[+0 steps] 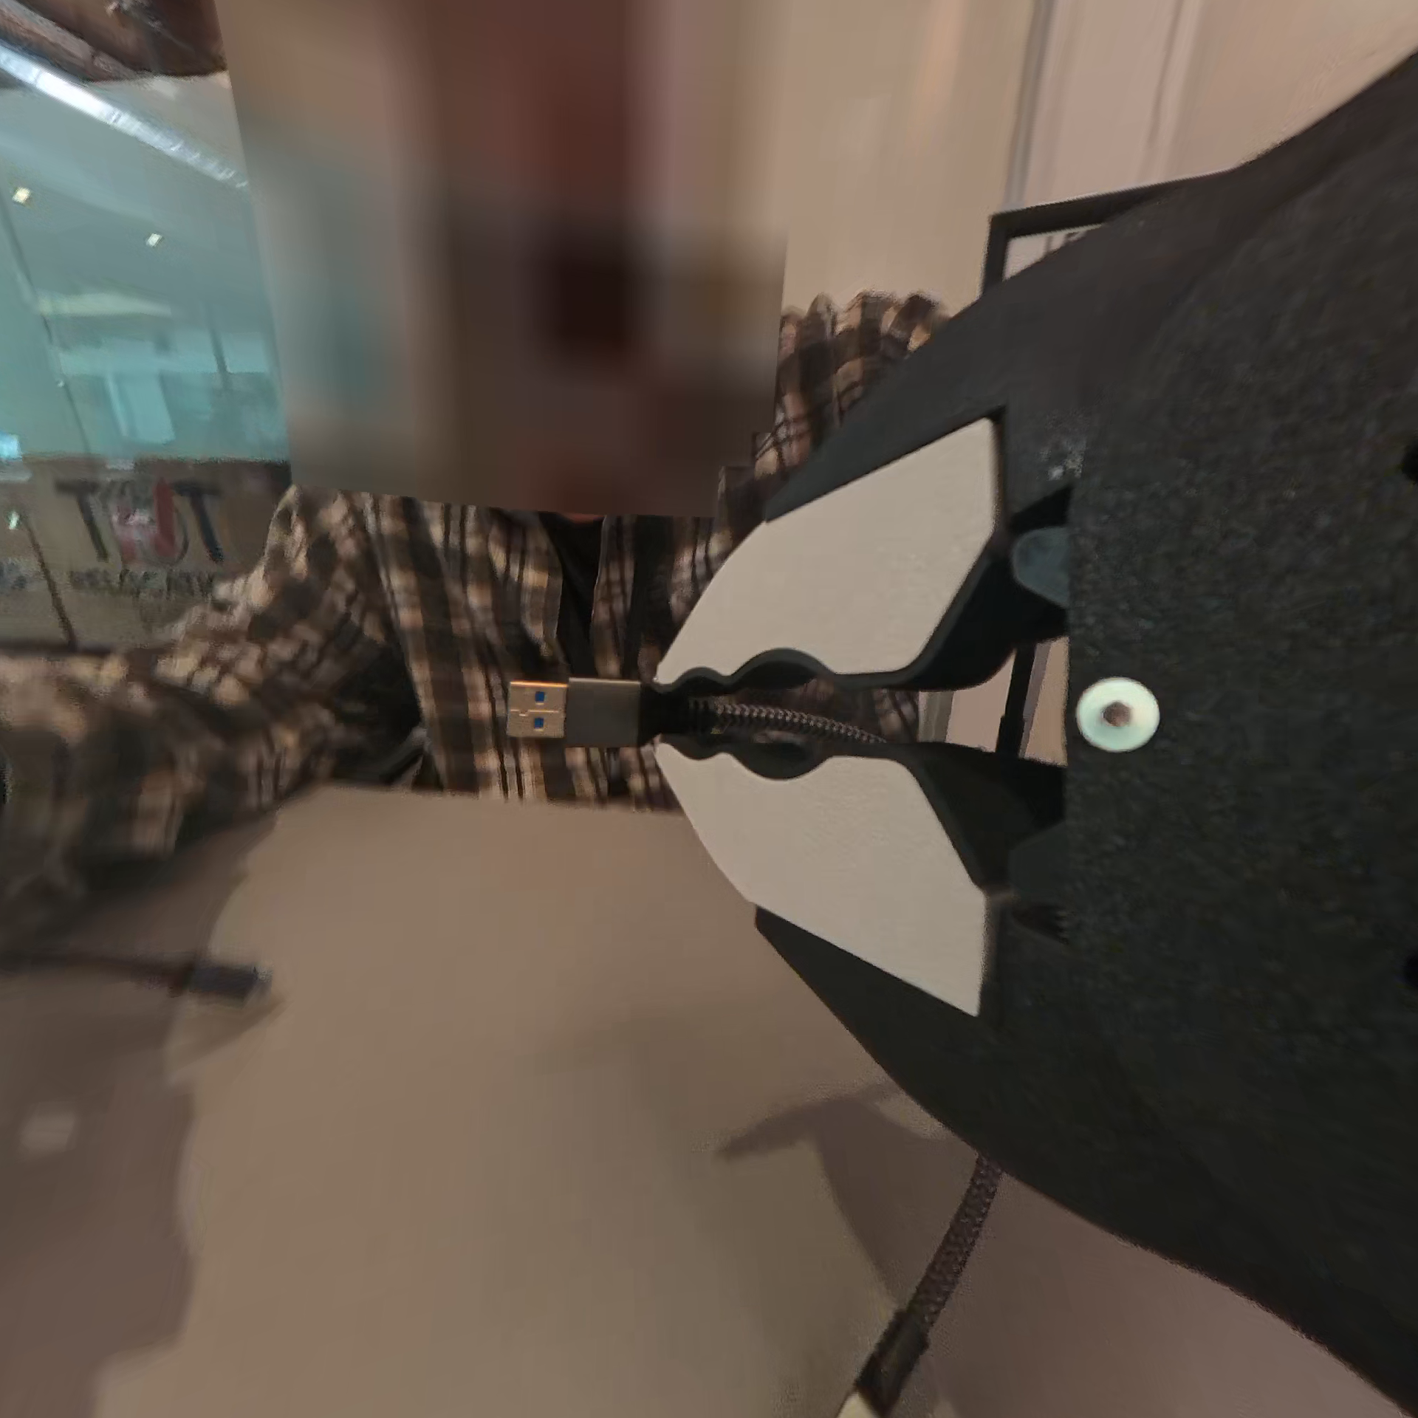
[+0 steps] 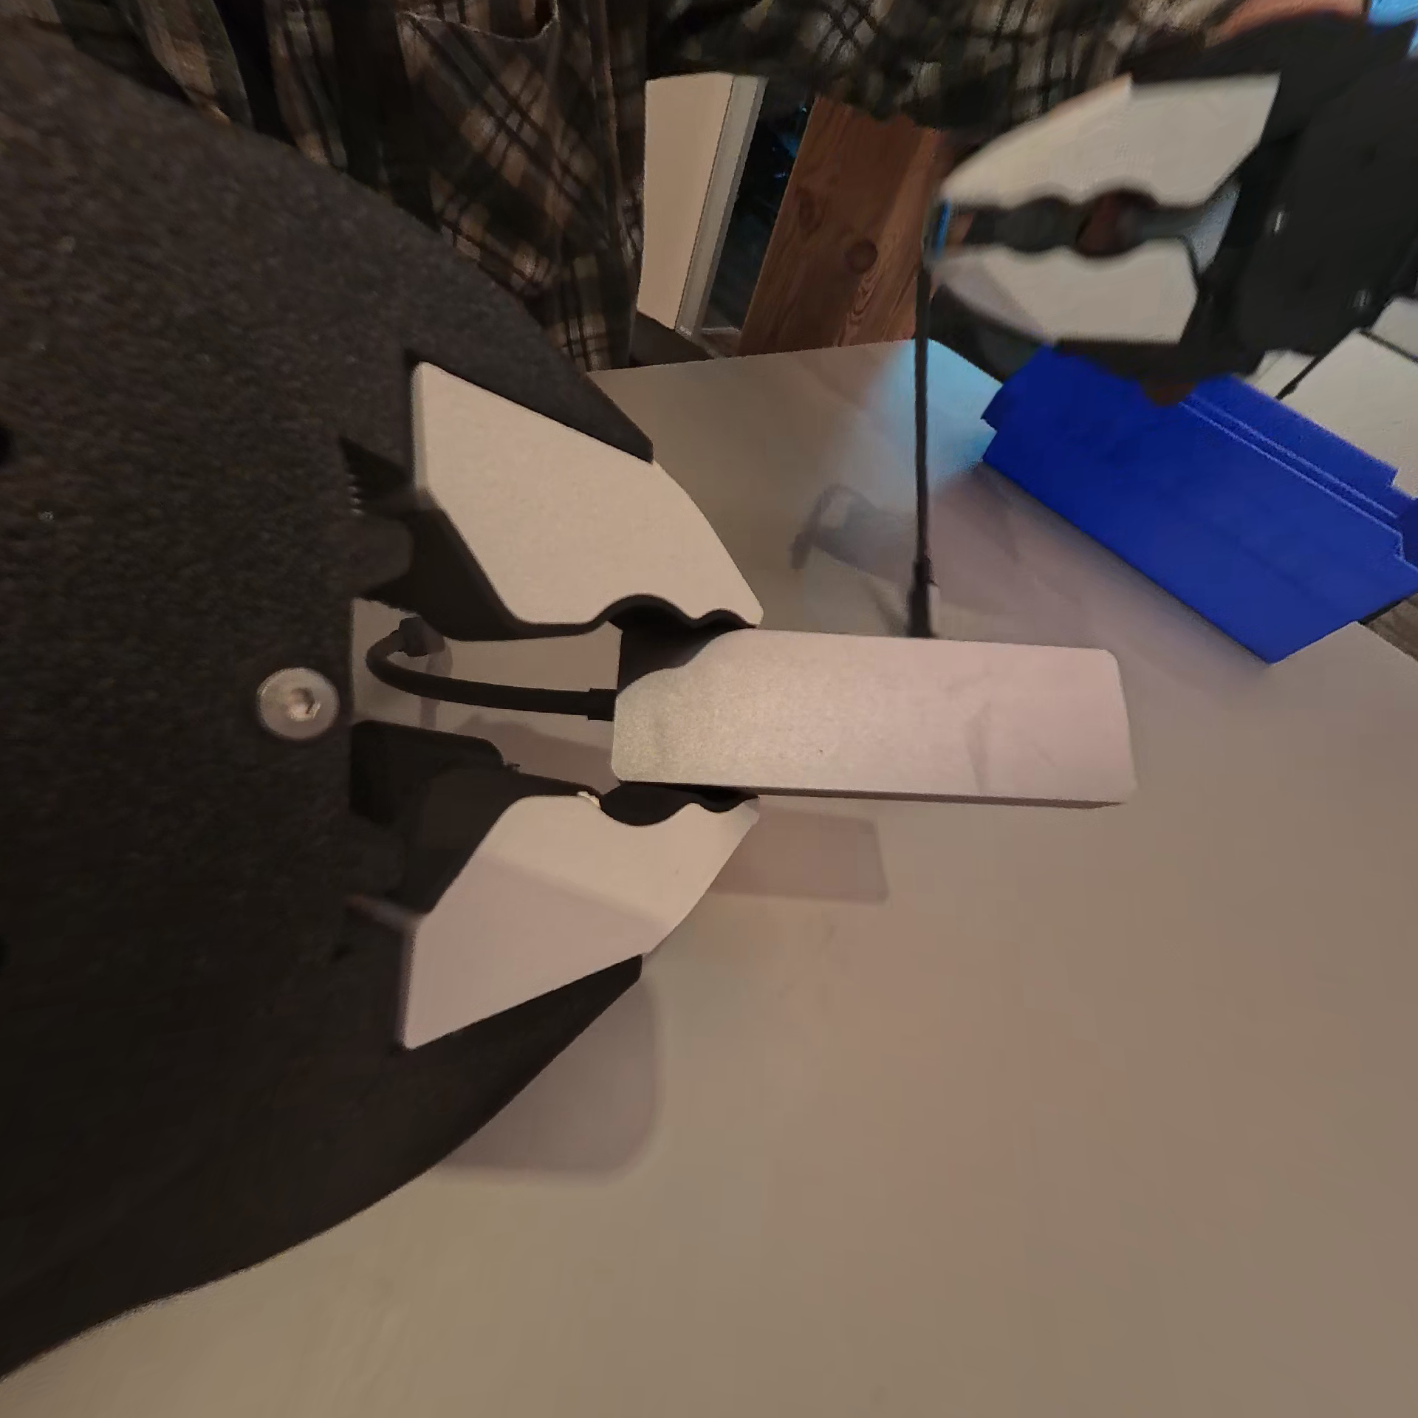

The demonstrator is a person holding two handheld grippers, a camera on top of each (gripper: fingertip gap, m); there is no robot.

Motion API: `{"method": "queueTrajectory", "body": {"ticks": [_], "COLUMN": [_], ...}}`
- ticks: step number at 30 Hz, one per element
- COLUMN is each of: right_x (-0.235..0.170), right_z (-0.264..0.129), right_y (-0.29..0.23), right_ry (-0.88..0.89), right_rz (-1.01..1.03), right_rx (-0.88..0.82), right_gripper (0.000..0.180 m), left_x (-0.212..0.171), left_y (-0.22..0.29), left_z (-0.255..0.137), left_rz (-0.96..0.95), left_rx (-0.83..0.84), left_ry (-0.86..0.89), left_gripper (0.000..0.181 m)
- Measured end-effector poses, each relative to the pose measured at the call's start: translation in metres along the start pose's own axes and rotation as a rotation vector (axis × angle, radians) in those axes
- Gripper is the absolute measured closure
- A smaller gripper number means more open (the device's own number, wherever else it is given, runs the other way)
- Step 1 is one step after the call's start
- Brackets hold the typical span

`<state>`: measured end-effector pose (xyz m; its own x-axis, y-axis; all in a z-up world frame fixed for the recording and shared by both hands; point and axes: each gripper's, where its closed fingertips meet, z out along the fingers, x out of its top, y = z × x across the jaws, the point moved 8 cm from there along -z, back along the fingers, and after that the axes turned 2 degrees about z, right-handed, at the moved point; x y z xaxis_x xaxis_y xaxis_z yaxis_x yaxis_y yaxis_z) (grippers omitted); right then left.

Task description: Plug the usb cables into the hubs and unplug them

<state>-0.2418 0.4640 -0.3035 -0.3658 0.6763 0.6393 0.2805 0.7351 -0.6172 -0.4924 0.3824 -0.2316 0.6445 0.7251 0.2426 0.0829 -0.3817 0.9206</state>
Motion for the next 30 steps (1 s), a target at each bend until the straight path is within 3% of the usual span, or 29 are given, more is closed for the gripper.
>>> {"method": "queueTrajectory", "body": {"ticks": [4,9,14,17,23,30], "right_x": [0.001,0.002,0.004,0.004,0.003,0.002], "right_z": [-0.001,-0.002,-0.007,-0.007,-0.007,-0.005], "right_y": [-0.003,-0.008,-0.008,-0.004,-0.001,0.000], "right_ry": [0.006,0.010,0.035,0.034,0.031,0.024], "right_rz": [0.000,-0.016,-0.014,-0.002,0.003,0.001], "right_rx": [0.012,0.012,0.013,0.010,0.007,0.001], "right_gripper": [0.144,0.144,0.144,0.144,0.144,0.144], "left_x": [-0.008,-0.004,0.014,0.019,0.020,0.023], "left_y": [0.041,-0.014,-0.060,-0.083,-0.127,-0.128], "left_z": [0.033,0.046,0.017,-0.007,-0.043,-0.063], "left_rz": [0.057,-0.038,-0.010,-0.036,-0.061,0.053], "left_rx": [-0.174,-0.297,-0.293,-0.248,0.027,0.351], "left_ry": [-0.113,-0.149,-0.056,0.043,0.167,0.250], "left_gripper": [0.172,0.173,0.173,0.172,0.177,0.180]}}
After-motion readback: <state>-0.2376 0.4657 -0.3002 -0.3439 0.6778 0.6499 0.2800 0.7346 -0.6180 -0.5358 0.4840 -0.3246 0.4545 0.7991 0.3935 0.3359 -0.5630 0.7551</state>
